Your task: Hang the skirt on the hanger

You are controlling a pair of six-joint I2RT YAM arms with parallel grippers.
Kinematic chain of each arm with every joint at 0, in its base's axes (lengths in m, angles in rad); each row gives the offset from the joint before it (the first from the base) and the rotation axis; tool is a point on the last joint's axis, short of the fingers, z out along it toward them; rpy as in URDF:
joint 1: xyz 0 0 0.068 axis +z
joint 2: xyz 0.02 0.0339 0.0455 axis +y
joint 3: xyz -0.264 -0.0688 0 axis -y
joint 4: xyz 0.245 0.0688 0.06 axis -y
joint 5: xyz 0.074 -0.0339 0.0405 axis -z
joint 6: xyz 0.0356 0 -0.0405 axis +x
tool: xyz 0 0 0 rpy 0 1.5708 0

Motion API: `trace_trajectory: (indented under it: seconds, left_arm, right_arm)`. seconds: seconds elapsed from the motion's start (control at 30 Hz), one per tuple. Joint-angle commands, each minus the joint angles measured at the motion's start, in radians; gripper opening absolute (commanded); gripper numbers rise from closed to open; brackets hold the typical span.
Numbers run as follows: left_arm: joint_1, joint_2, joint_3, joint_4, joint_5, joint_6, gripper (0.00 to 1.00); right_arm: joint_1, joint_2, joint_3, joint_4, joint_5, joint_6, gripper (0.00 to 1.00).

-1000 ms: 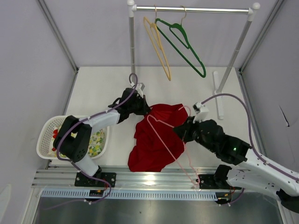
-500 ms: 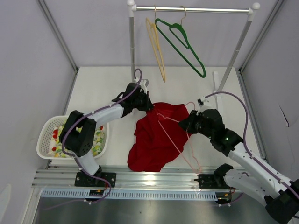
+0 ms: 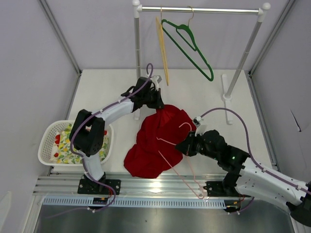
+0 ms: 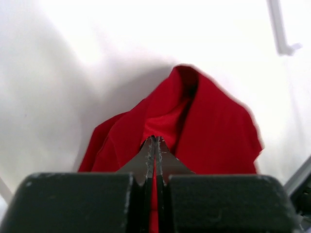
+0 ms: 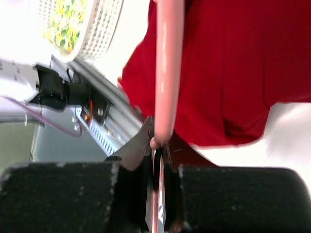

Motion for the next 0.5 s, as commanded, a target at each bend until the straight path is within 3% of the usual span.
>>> trace_trajectory:
  seconds: [0.0, 0.2, 0.33, 0.47]
  left_arm:
    - [-0.032, -0.001, 0.15, 0.001, 0.043, 0.05, 0.0]
    - [-0.111, -0.033, 0.304, -0.119, -0.009, 0.087, 0.0]
    - [-0.115, -0.138, 0.184, -0.064, -0.022, 0.01, 0.0]
    - [-0.115, -0.227, -0.062, -0.025, -0.065, -0.025, 0.0]
  right_arm:
    - [0.122, 0.035, 0.018, 0.068, 0.052, 0.05, 0.0]
    - [0.17, 0.121, 0.058, 0.053, 0.18, 0.046, 0.0]
    - [0.171, 0.175, 0.078, 0.019, 0.249, 0.029, 0.0]
    - [0.177, 0.22, 0.063, 0.051, 0.273, 0.043, 0.0]
